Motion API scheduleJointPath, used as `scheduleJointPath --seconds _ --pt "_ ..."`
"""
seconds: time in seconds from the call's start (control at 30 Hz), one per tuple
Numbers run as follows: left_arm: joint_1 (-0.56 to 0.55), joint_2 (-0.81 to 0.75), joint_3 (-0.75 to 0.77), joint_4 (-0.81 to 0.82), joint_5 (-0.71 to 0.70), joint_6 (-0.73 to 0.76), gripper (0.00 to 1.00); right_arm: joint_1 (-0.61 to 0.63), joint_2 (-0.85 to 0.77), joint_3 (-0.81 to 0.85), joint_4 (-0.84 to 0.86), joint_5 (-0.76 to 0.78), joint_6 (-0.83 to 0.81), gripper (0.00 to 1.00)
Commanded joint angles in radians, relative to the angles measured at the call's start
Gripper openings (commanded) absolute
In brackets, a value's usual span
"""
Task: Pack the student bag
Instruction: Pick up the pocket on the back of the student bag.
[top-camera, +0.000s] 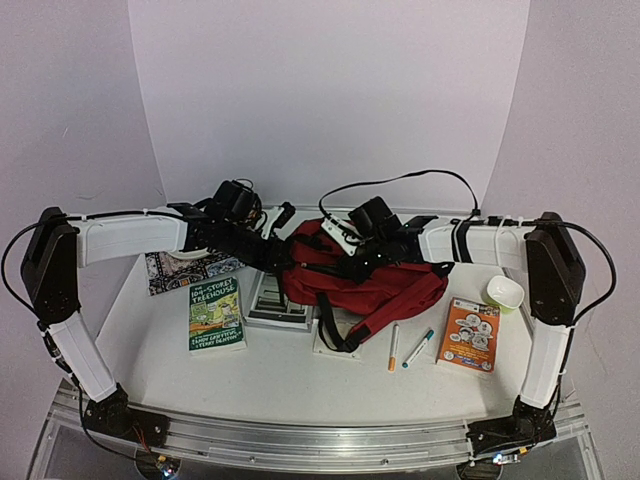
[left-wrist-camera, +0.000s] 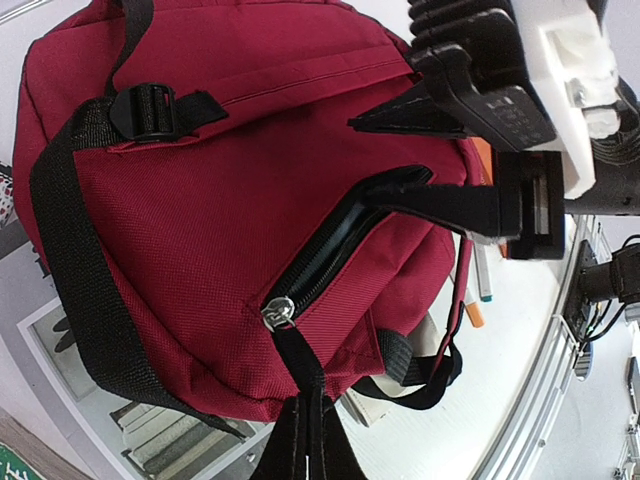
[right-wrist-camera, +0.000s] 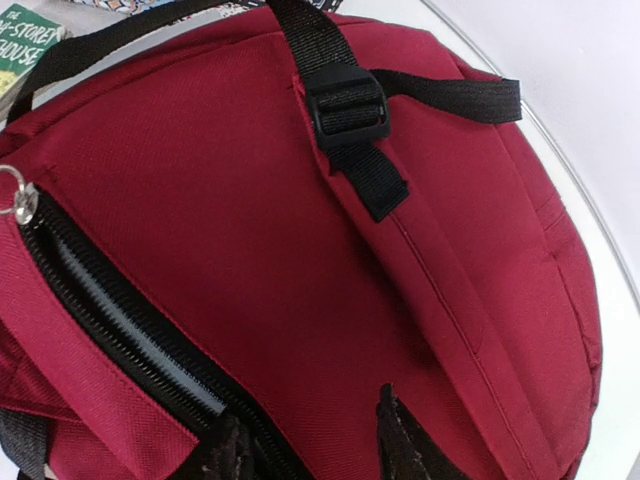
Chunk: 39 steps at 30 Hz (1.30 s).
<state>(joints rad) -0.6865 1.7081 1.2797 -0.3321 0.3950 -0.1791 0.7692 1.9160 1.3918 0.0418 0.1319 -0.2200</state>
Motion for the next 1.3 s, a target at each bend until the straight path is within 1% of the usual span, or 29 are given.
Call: scheduleJointPath --seconds 0.0,0.03,0.1,0.2,0.3,0.43,0.53,0.67,0.77,0.9,1.0,1.07,1.13,1.27 --pt "0.001 -0.067 -0.007 0.024 0.049 0.022 0.0 -0.002 0.025 -0.002 0.031 0.055 -0.032 0.36" --pt "0.001 -0.067 -0.006 0.024 0.053 0.022 0.0 -0.002 0.027 0.0 0.032 0.054 -0.036 0.33" --pt "0.0 -0.068 -0.006 0.024 0.06 0.024 0.0 -0.002 0.029 0.004 0.032 0.05 -0.042 0.24" --pt "0.001 -0.074 -0.004 0.025 0.061 0.024 0.0 -0.002 0.013 0.003 0.033 0.044 -0.046 0.01" --pt "0.002 -0.074 -0.003 0.025 0.041 0.012 0.0 0.009 -0.03 -0.013 0.052 0.06 -0.063 0.0" --pt "0.002 -0.061 -0.005 0.025 0.005 -0.022 0.0 0.049 -0.105 -0.051 0.111 0.152 -0.122 0.0" --pt "0.002 -0.049 -0.003 0.025 -0.019 -0.047 0.01 0.084 -0.151 -0.096 0.194 0.259 -0.179 0.0" --pt "0.002 -0.033 -0.005 0.025 -0.048 -0.074 0.0 0.125 -0.214 -0.192 0.387 0.404 -0.26 0.0" --pt "0.002 -0.021 -0.008 0.025 -0.04 -0.089 0.0 0.126 -0.234 -0.202 0.419 0.409 -0.267 0.0" --pt "0.002 -0.045 -0.01 0.029 -0.042 -0.1 0.1 0.126 -0.207 -0.157 0.347 0.381 -0.255 0.0" --pt "0.002 -0.086 -0.021 0.031 -0.062 -0.098 0.26 0.125 -0.18 -0.148 0.337 0.42 -0.253 0.0" --pt "0.001 -0.119 -0.043 0.034 -0.064 -0.103 0.39 0.121 -0.16 -0.137 0.337 0.464 -0.253 0.0" --pt "-0.003 -0.15 -0.075 0.048 -0.06 -0.109 0.49 0.116 -0.137 -0.123 0.337 0.509 -0.252 0.0" --pt "-0.026 -0.209 -0.182 0.084 -0.066 -0.106 0.58 0.091 -0.097 -0.081 0.336 0.557 -0.232 0.0"
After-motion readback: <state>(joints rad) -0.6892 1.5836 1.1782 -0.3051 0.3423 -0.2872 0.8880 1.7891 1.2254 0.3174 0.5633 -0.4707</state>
